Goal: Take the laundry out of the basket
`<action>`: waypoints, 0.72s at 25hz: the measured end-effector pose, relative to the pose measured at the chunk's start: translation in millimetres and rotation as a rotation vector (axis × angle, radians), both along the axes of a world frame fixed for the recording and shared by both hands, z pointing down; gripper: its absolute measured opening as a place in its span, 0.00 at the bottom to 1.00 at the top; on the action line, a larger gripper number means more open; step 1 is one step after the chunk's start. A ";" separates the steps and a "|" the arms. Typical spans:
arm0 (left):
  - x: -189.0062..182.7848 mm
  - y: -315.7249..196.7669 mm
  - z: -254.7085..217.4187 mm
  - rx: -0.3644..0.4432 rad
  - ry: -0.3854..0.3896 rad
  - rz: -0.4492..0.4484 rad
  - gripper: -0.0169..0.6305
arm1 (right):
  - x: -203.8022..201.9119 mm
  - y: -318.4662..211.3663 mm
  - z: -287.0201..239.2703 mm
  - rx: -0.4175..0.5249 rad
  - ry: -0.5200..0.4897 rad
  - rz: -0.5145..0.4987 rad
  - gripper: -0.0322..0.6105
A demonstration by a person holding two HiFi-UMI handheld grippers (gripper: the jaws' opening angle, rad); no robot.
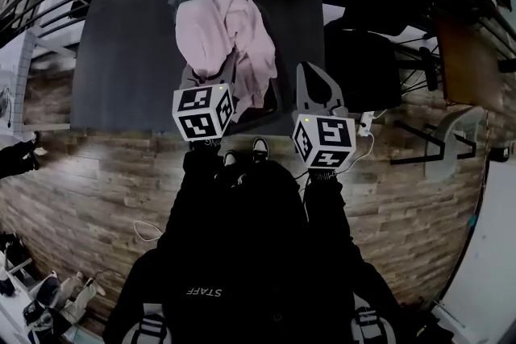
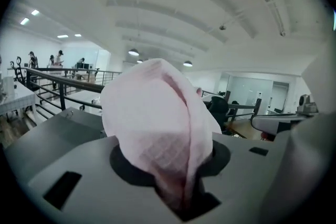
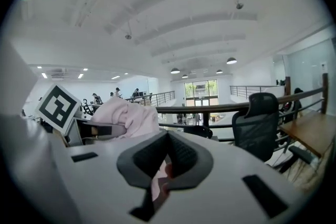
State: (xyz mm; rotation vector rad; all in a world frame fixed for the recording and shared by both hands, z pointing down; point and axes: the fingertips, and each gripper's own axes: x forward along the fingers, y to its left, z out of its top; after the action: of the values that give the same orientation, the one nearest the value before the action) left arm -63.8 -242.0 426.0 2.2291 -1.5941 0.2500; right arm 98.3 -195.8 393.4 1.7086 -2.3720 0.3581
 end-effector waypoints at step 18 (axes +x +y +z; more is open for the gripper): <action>-25.1 49.6 -150.0 0.411 -0.025 -0.038 0.28 | -28.0 24.8 -107.8 0.278 0.020 0.051 0.07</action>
State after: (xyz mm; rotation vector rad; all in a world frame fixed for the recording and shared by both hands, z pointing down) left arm -88.9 -192.3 276.0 2.4956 -1.8333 -0.0704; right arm 70.2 -171.0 285.6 1.8796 -2.4617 0.0170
